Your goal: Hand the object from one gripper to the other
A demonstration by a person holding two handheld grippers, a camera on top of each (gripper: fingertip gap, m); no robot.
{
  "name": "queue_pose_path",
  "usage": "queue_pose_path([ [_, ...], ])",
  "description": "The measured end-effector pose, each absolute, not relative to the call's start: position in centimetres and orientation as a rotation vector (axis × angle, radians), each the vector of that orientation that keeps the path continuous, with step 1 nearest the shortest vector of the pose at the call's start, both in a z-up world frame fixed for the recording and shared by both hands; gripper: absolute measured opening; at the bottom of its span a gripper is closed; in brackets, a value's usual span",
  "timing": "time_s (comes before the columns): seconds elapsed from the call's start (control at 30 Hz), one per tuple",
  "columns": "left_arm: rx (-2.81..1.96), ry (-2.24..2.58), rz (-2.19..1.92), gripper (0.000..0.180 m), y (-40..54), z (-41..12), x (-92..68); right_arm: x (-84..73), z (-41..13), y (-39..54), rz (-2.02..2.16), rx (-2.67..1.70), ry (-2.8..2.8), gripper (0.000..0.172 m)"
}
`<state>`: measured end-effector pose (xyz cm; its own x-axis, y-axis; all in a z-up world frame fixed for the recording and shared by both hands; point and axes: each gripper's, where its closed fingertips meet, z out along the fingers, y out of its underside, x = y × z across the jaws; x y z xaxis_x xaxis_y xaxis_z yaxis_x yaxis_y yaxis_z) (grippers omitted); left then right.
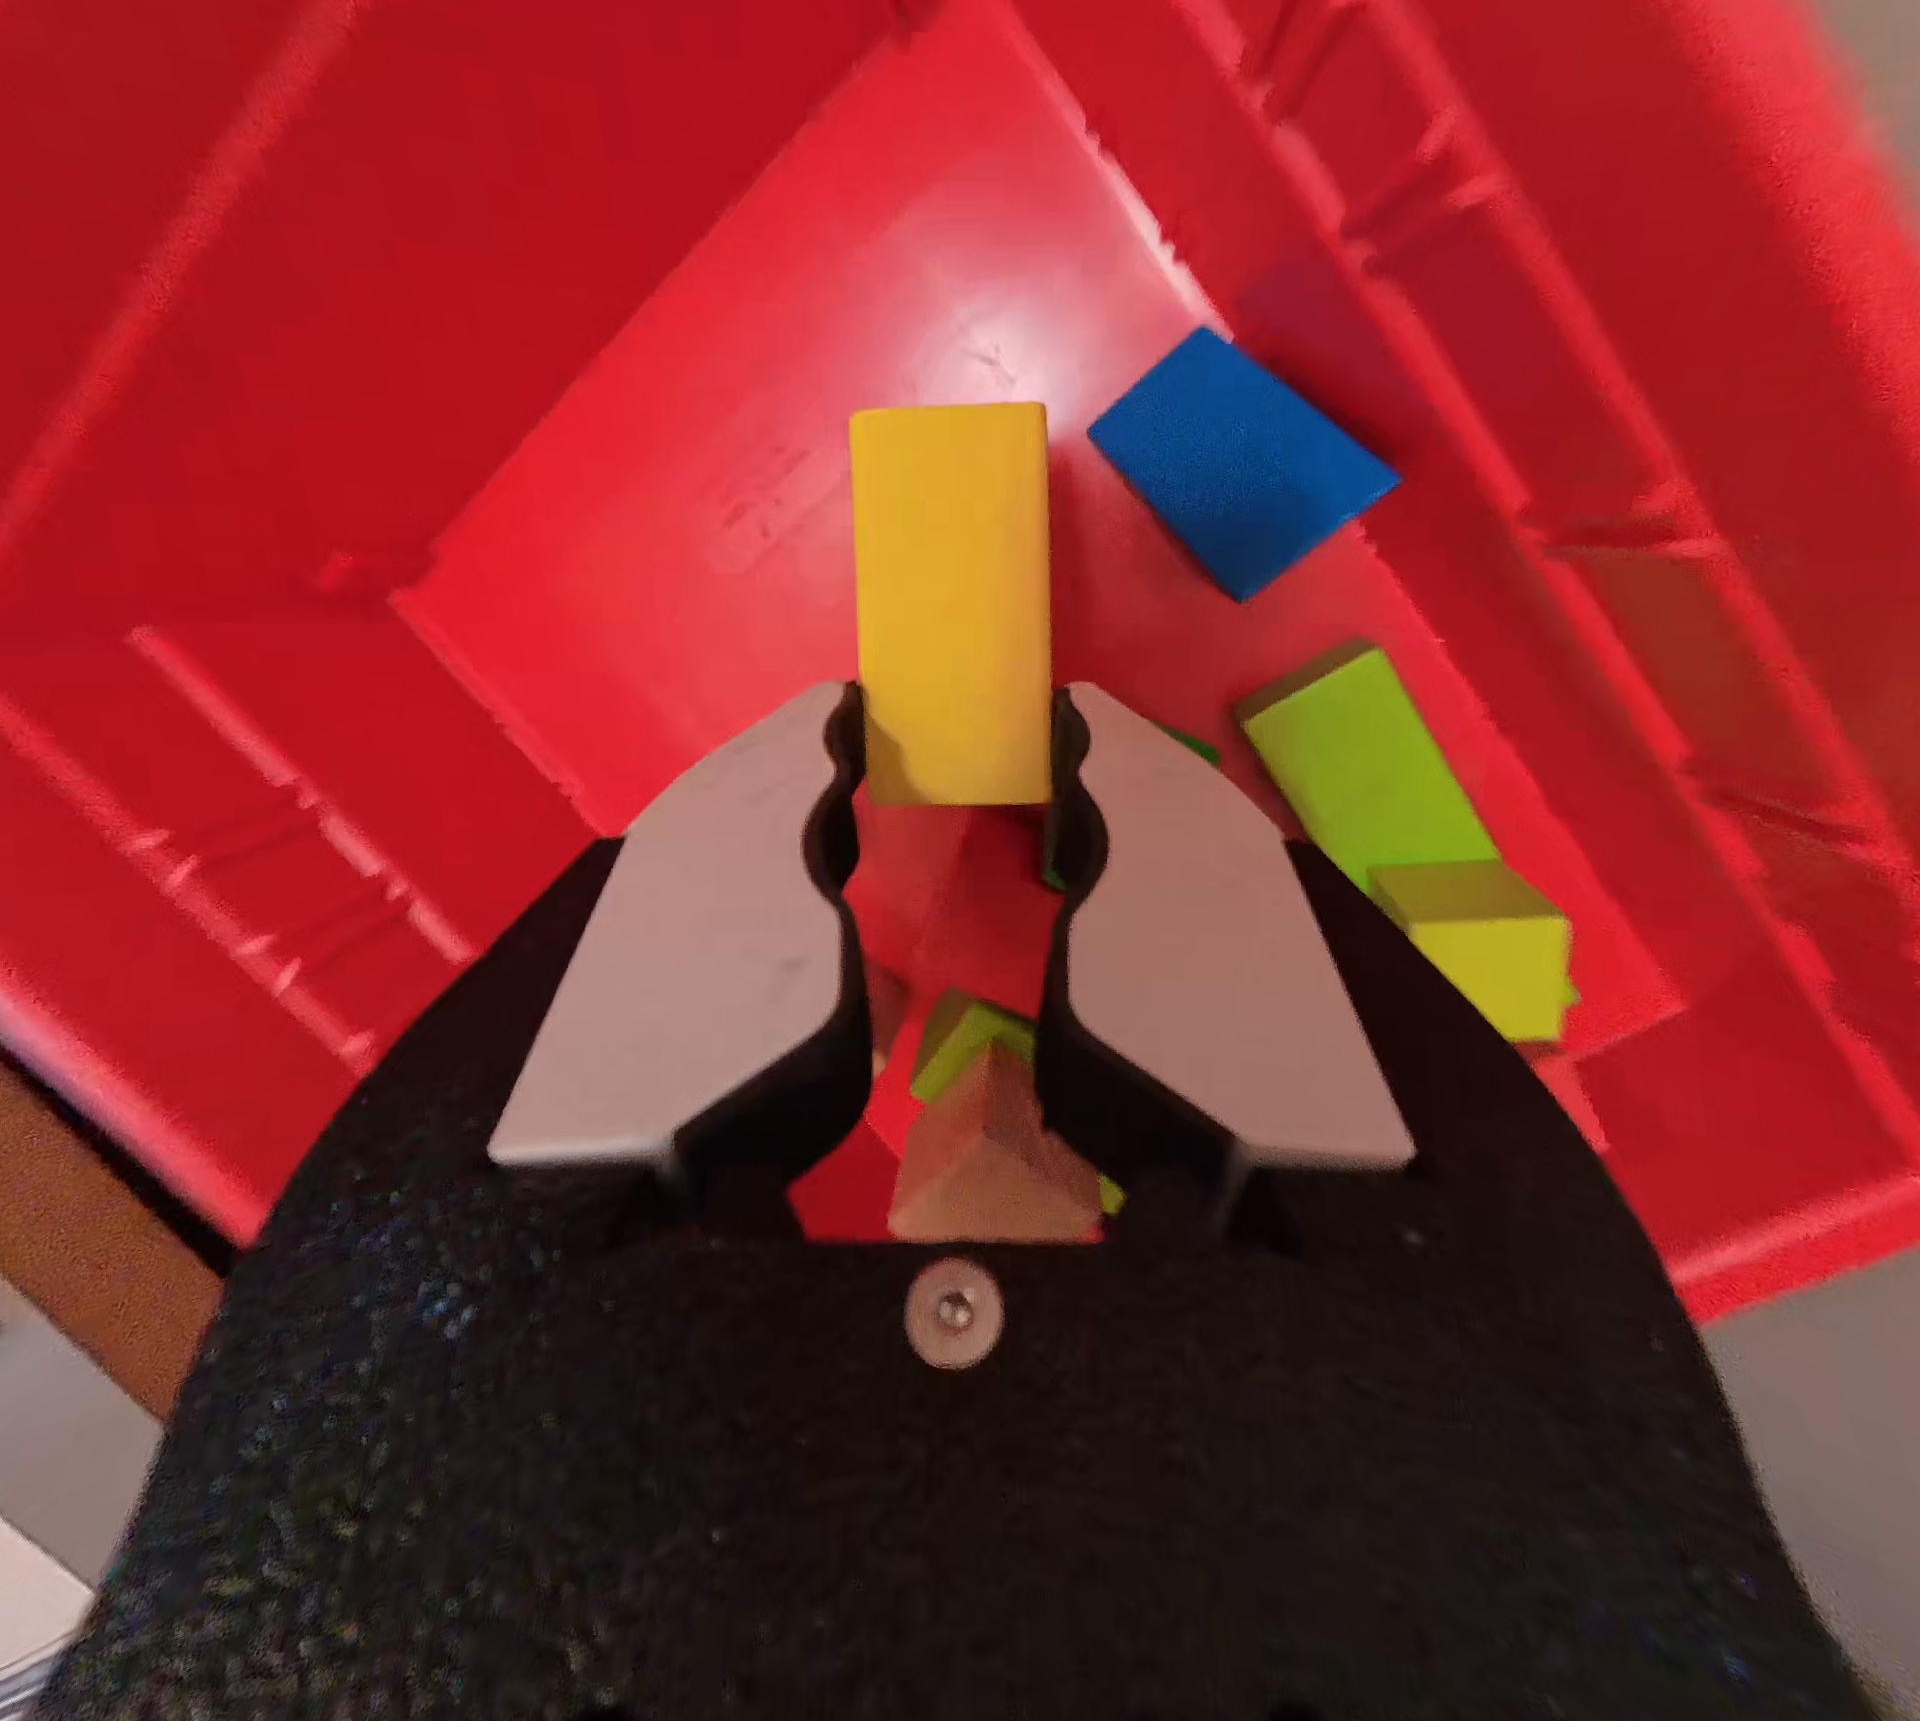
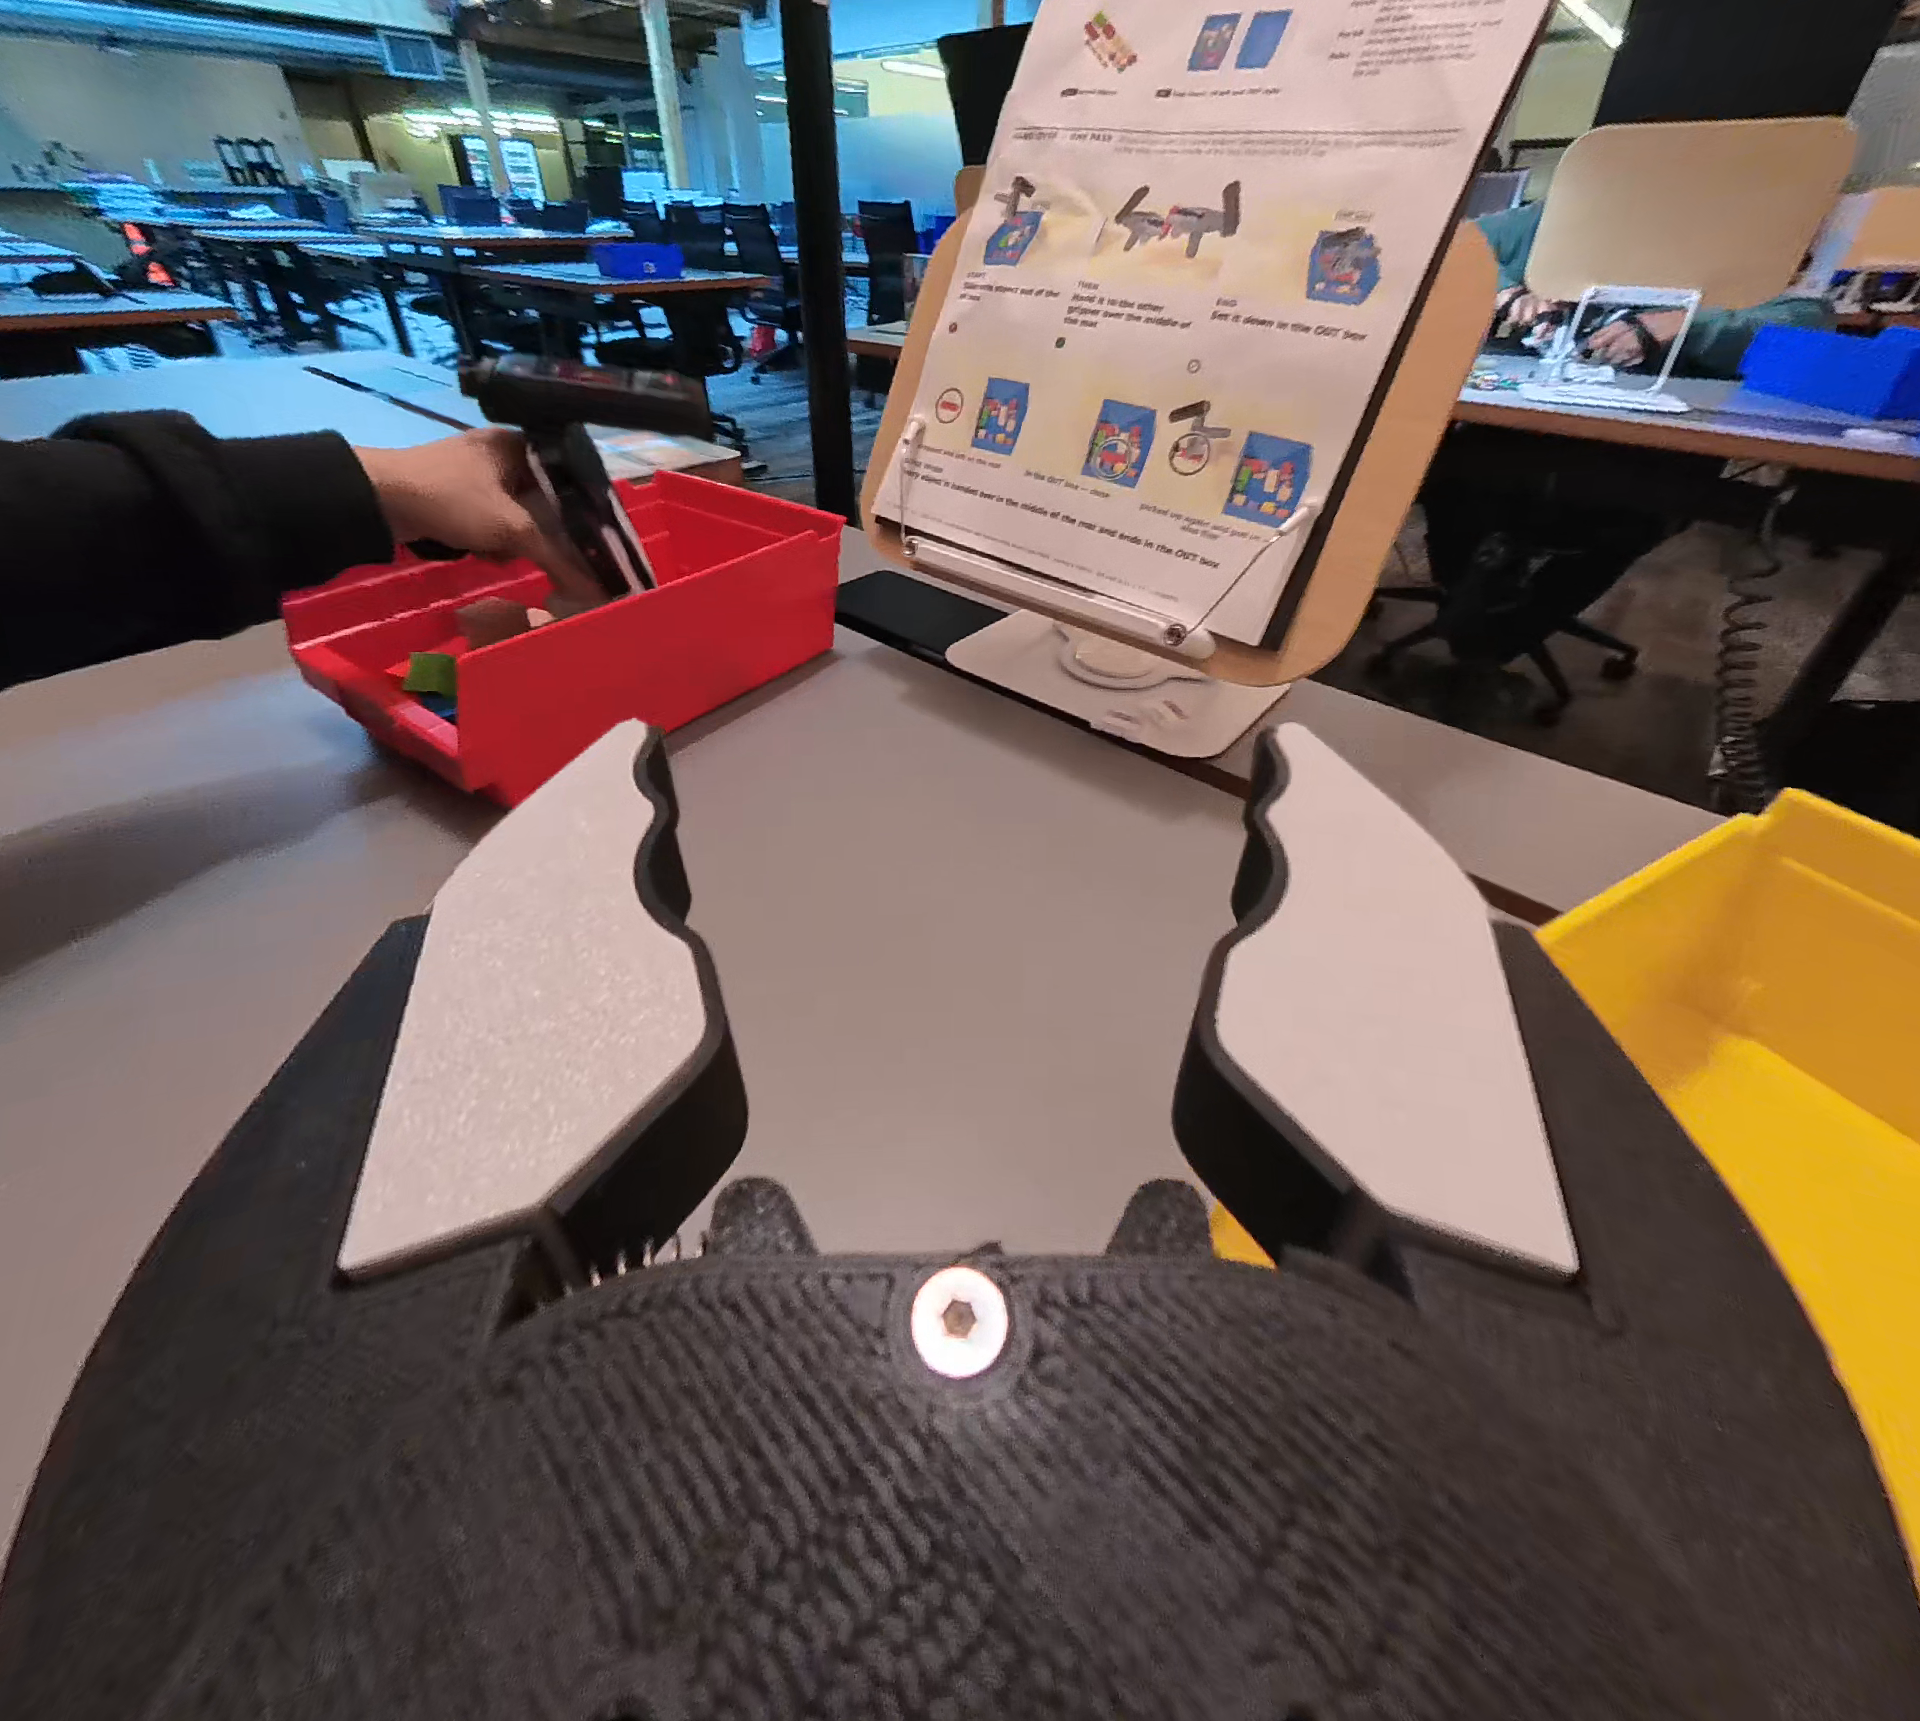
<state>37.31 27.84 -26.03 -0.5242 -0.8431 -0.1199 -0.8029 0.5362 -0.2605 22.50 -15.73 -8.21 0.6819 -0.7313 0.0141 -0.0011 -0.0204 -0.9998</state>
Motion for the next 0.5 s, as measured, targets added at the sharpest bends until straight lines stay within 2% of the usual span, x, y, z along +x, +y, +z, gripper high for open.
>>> queue_pose_path([
  [0.03, -1.385, 2.503, -0.318, 0.033, 27.7, -24.6, 37.3, 22.5, -8.3, -15.5, -0.632, -1.49, 0.633, 0.104],
  [0.17, -1.324, 2.314, -0.809, 0.033, 24.3, -16.4, 35.6, 22.4, -9.0, -14.1, -0.573, -1.502, 0.619, 0.104],
  [0.27, -1.101, 2.297, -1.256, 0.034, 18.2, -11.2, 31.3, 21.9, -9.2, -12.2, -0.508, -1.505, 0.581, 0.104],
  [0.37, -0.827, 2.331, -1.605, 0.034, 11.3, -8.7, 25.6, 20.3, -9.0, -9.4, -0.381, -1.488, 0.5, 0.105],
  [0.5, -0.493, 2.403, -1.956, 0.034, 3.1, -8.2, 18.6, 17.8, -7.9, -6.1, -0.18, -1.414, 0.406, 0.104],
])
